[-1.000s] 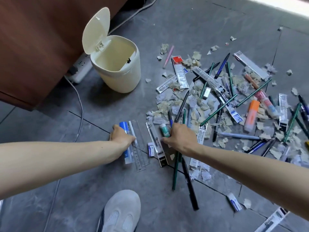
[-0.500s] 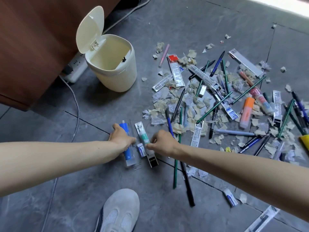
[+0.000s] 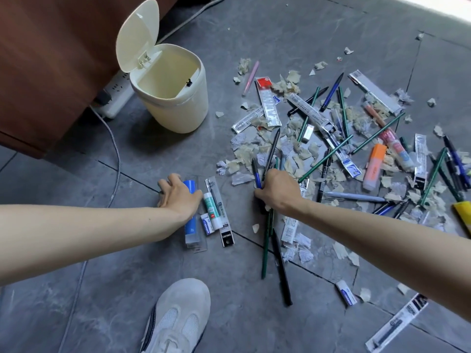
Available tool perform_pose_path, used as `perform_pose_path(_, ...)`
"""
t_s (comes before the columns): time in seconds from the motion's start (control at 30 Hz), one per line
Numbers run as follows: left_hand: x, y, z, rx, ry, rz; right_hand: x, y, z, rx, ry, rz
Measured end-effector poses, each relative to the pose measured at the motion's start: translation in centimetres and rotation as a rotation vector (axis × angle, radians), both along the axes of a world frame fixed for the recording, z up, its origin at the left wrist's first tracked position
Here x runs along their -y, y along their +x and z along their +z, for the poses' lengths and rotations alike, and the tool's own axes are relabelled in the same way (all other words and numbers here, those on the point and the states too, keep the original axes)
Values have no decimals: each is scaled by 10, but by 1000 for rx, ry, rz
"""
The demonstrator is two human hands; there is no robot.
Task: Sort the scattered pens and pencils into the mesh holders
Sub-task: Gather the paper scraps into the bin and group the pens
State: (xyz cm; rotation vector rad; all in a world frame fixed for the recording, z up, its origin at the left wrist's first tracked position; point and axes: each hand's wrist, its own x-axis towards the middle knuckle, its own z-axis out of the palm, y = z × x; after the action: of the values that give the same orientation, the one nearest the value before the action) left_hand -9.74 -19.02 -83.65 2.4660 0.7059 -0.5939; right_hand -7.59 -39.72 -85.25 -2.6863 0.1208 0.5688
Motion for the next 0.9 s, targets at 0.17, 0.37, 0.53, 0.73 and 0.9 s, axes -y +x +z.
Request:
perform_pose_path(0.17, 3, 5, -1, 50, -6, -7, -8, -5, 4, 18, 150, -83)
perform_pose_path(0.37, 8, 3, 4, 178, 8, -52, -38, -25, 16, -88, 453, -103)
perform_pose_path(0.53, 17, 1, 12, 179, -86, -280, -57, -37, 24, -169, 626, 20)
perform_pose_path(0.73, 2, 12, 16, 167, -116, -119, -55, -43, 32, -230, 731, -72)
perform_pose_path(0.9, -39, 10, 13, 17, 197, 141, -27, -38, 19, -75, 279, 63)
